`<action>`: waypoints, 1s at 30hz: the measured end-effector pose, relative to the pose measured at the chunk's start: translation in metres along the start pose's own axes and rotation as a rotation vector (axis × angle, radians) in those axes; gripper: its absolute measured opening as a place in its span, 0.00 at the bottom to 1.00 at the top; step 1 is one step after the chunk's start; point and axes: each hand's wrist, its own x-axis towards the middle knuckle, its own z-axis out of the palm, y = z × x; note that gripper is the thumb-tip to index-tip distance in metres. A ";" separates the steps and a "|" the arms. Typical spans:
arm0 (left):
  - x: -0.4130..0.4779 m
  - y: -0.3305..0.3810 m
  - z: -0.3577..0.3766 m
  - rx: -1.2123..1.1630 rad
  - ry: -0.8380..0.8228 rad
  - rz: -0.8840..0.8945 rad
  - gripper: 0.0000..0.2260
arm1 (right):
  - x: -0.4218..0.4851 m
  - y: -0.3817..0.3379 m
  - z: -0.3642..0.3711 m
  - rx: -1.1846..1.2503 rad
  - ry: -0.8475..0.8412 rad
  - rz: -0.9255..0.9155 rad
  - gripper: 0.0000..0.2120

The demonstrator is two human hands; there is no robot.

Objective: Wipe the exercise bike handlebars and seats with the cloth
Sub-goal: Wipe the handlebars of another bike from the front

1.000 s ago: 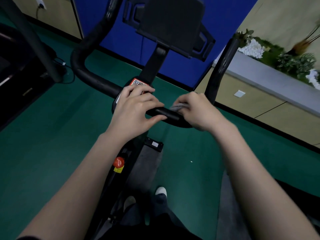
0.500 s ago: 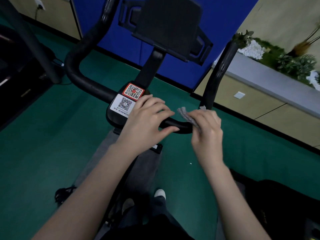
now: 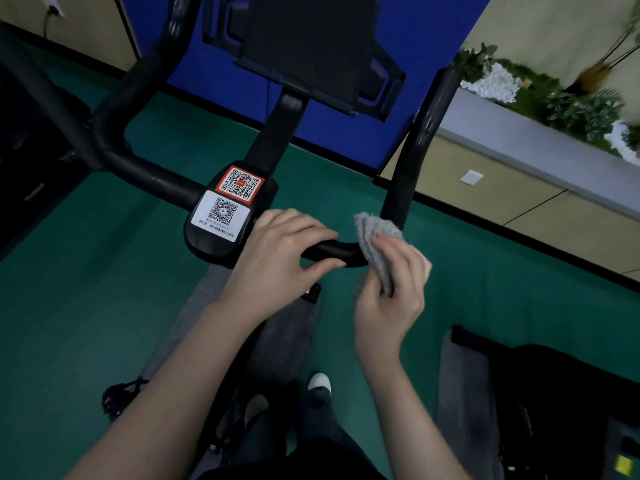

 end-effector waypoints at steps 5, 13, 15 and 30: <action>0.001 0.002 0.000 -0.036 0.007 -0.024 0.15 | 0.016 0.003 0.008 0.202 0.230 0.446 0.12; 0.001 0.000 0.002 -0.021 0.012 -0.006 0.16 | -0.013 -0.014 0.017 0.443 0.300 0.734 0.16; 0.000 0.000 0.003 -0.019 0.009 -0.001 0.16 | -0.006 -0.007 0.018 0.494 0.302 0.780 0.16; 0.002 0.006 0.000 0.006 0.003 -0.021 0.17 | -0.010 0.004 -0.002 1.153 -0.193 1.098 0.12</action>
